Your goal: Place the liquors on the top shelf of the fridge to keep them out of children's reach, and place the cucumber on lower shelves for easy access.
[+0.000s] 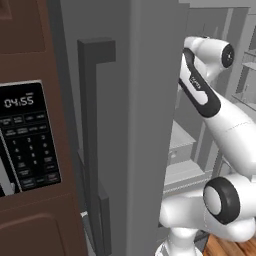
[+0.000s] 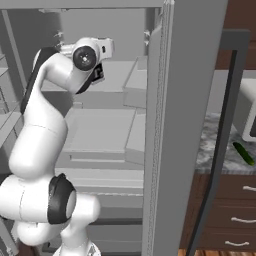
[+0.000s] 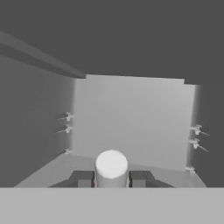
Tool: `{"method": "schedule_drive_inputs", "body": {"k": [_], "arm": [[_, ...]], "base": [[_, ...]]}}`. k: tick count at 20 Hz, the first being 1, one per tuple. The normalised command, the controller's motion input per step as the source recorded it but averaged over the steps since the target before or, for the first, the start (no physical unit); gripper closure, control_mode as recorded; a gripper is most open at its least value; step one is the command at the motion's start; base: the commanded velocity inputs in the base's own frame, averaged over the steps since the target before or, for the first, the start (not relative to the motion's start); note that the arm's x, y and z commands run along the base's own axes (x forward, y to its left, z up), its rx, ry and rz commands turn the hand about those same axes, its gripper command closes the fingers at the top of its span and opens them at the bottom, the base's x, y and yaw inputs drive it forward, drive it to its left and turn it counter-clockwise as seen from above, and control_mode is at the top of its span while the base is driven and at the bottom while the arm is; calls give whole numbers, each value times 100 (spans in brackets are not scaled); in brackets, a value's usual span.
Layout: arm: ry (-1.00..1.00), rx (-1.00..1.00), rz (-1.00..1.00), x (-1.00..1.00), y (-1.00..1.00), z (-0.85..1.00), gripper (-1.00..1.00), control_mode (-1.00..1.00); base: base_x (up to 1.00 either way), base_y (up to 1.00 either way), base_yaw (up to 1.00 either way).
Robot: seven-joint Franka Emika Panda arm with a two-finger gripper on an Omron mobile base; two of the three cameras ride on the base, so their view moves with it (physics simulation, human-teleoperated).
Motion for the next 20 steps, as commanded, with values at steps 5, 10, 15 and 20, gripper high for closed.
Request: {"method": "schedule_drive_inputs", "body": {"k": [5, 10, 15, 20], "arm": [[4, 0, 0, 49, 7, -27, 100, -100], [6, 0, 0, 48, 5, -25, 100, -100], [9, -2, 0, 44, 14, -20, 100, -100], [5, -3, 0, 42, 20, -20, 100, -100]], "base": [[0, 0, 0], [0, 0, 0], [0, 0, 0], [0, 0, 0]]}}
